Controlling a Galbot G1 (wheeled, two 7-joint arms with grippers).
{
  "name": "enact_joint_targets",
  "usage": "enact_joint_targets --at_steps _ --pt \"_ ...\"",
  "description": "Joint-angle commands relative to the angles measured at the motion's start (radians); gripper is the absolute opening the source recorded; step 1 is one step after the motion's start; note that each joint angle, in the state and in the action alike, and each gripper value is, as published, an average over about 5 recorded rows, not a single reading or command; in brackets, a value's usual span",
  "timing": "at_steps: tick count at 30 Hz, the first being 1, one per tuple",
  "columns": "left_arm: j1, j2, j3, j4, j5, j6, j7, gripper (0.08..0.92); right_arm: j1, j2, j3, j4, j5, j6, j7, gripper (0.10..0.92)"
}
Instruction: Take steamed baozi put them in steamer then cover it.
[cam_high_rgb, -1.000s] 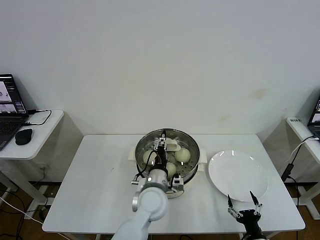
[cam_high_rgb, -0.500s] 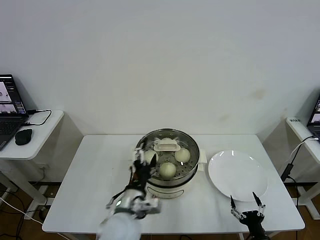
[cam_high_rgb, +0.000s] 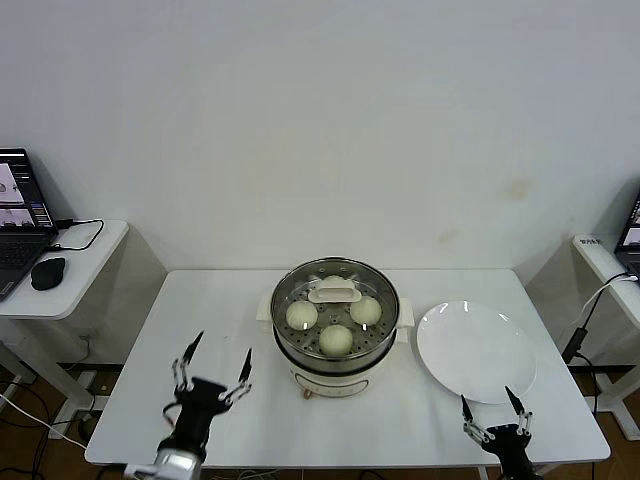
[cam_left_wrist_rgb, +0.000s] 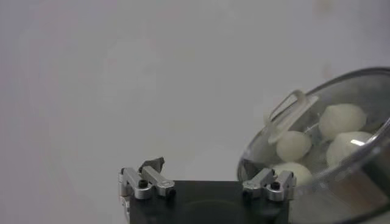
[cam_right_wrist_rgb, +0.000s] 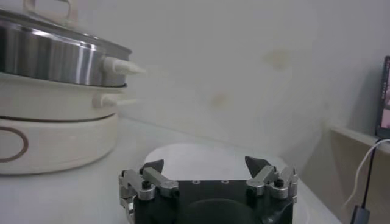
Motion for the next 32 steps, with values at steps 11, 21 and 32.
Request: enact_joint_targets --at_steps 11,21,32 --pt "0.171 -0.053 -0.098 0.151 -0.437 -0.247 -0.043 0.823 -0.137 -0.062 -0.076 0.089 0.132 -0.047 -0.001 0.823" --pt "0.16 -0.047 -0.094 0.178 -0.406 -0.226 -0.019 0.823 -0.156 -0.06 -0.093 0.128 0.161 -0.088 -0.004 0.823" --pt "0.165 -0.033 -0.107 0.189 -0.391 -0.214 0.003 0.823 -0.168 -0.048 -0.095 0.143 0.137 -0.086 -0.005 0.823"
